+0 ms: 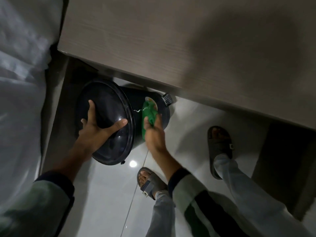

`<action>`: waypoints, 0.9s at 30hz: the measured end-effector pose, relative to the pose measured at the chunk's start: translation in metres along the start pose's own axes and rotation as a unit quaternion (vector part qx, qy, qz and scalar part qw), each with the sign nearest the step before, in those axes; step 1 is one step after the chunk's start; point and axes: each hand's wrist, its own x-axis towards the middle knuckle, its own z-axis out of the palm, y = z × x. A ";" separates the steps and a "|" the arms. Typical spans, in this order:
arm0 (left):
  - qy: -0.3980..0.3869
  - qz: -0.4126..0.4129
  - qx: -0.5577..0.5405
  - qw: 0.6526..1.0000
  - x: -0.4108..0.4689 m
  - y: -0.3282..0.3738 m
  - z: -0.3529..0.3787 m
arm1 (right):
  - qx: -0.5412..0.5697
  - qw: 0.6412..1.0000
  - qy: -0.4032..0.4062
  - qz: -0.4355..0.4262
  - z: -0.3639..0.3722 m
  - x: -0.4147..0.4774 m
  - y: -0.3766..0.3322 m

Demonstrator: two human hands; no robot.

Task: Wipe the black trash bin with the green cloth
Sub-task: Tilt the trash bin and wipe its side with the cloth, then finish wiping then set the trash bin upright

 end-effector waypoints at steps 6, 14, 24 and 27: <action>-0.005 0.040 0.033 0.999 -0.004 -0.018 -0.010 | 0.084 0.980 0.083 0.157 -0.037 0.079 0.038; 0.049 0.095 0.261 0.959 -0.076 -0.013 0.116 | -0.167 0.971 0.033 0.166 -0.139 -0.012 0.021; 0.111 0.080 0.097 0.986 -0.119 0.104 0.162 | -0.282 0.923 0.104 -0.241 -0.218 -0.092 -0.134; 0.047 0.122 -0.220 0.967 -0.124 0.182 0.153 | -0.423 0.811 0.158 -0.372 -0.227 -0.074 -0.171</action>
